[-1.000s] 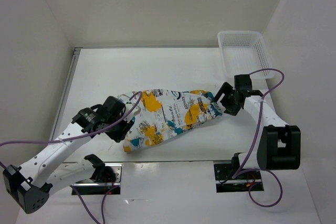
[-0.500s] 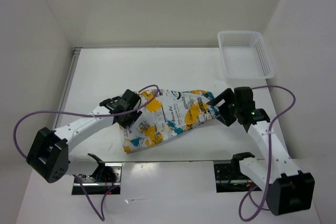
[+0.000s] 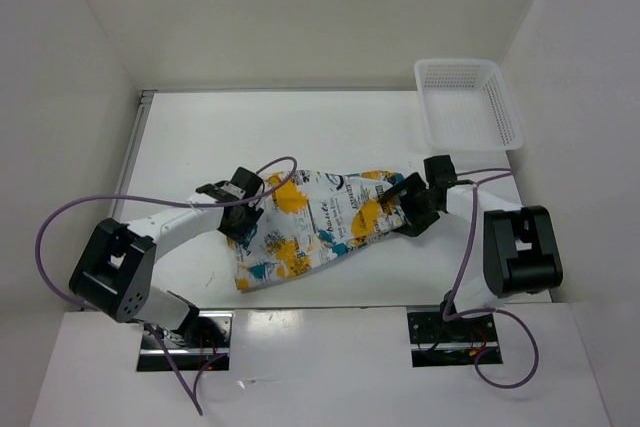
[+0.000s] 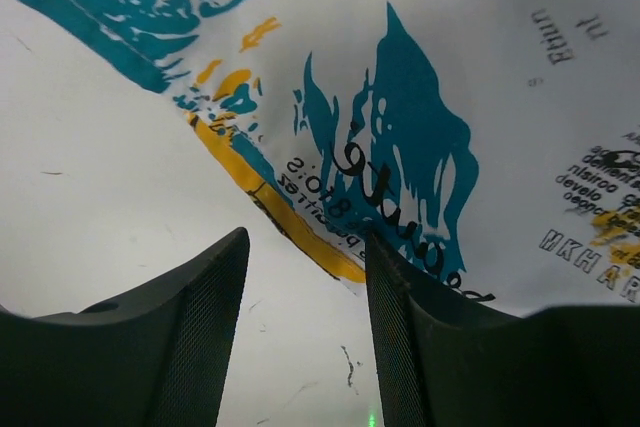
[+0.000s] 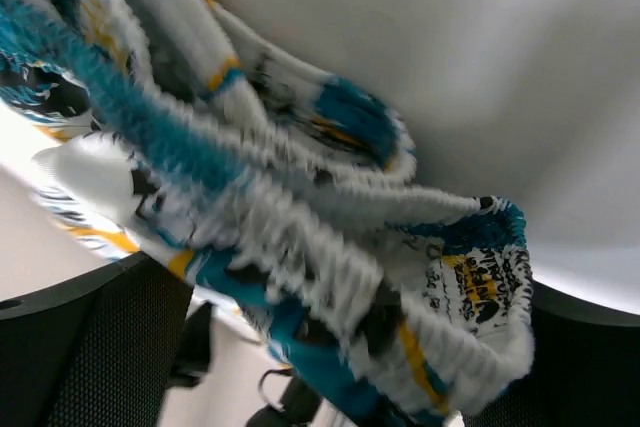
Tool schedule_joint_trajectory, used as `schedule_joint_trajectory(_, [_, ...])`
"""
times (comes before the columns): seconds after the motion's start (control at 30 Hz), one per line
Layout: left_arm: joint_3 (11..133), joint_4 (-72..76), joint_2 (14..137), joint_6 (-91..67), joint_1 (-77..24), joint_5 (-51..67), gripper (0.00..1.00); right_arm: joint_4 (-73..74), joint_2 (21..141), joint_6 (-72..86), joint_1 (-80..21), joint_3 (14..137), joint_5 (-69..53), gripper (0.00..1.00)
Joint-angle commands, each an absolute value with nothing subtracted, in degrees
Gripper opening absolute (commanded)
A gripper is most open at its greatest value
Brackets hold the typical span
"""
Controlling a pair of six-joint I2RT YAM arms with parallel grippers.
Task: Fold and stack the shorts
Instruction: Fold the shorts
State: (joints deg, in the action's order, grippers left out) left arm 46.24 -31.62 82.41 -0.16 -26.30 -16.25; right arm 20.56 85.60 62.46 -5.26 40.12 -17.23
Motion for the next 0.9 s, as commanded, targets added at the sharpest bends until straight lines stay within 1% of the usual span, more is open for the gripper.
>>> schedule_joint_trajectory(0.0, [44.65, -30.76, 84.55, 0.00, -25.40, -15.82, 0.58, 15.65, 93.41, 61.70, -5.27, 39.73, -12.48, 0.96])
schedule_joint_trajectory(0.1, [45.17, -29.45, 86.04, 0.00, -25.40, -14.06, 0.58, 13.46, 94.65, 62.22, -5.27, 40.25, -12.48, 0.82])
schedule_joint_trajectory(0.13, [45.18, -28.92, 86.74, 0.00, -25.40, -13.45, 0.58, 13.45, 95.18, 62.23, -5.27, 40.25, -12.48, 0.74])
schedule_joint_trajectory(0.17, [45.78, -28.39, 88.40, 0.00, -25.40, -13.45, 0.58, 12.93, 95.19, 62.23, -5.27, 40.95, -12.48, 0.60])
schedule_joint_trajectory(0.23, [47.10, -26.38, 91.39, 0.00, -25.40, -13.45, 0.58, 12.92, 96.06, 62.23, -5.80, 42.26, -12.48, 0.41])
schedule_joint_trajectory(0.27, [47.63, -25.58, 92.36, 0.00, -24.88, -14.14, 0.58, 12.92, 96.85, 62.23, -5.80, 42.28, -12.48, 0.27])
schedule_joint_trajectory(0.33, [49.64, -23.65, 95.08, 0.00, -24.26, -14.15, 0.58, 13.45, 98.08, 61.70, -5.80, 44.29, -11.96, 0.14])
schedule_joint_trajectory(0.37, [50.44, -23.12, 95.88, 0.00, -24.26, -14.15, 0.58, 13.45, 98.09, 61.00, -5.80, 44.30, -11.95, 0.02])
schedule_joint_trajectory(0.43, [51.76, -20.84, 97.20, 0.00, -23.47, -14.85, 0.58, 13.97, 98.09, 60.30, -5.80, 46.05, -10.47, 0.00])
schedule_joint_trajectory(0.53, [54.40, -16.62, 99.83, 0.00, -22.32, -15.47, 0.58, 16.51, 93.53, 59.24, -7.03, 48.68, -3.97, 0.00])
schedule_joint_trajectory(0.67, [59.49, -10.92, 103.09, 0.00, -22.32, -16.08, 0.58, 19.59, 82.92, 58.71, -9.22, 52.90, 5.96, 0.00])
schedule_joint_trajectory(0.77, [65.90, -9.76, 106.08, 0.00, -22.32, -15.56, 0.58, 20.91, 78.15, 56.43, -12.81, 56.50, 13.95, 0.00])
schedule_joint_trajectory(0.8, [67.75, -10.28, 107.30, 0.00, -22.32, -15.56, 0.58, 20.92, 77.61, 55.21, -14.31, 58.95, 18.41, 0.00])
schedule_joint_trajectory(0.87, [72.58, -12.38, 107.84, 0.00, -22.32, -14.24, 0.58, 22.32, 77.61, 49.96, -17.56, 61.86, 23.09, 0.00])
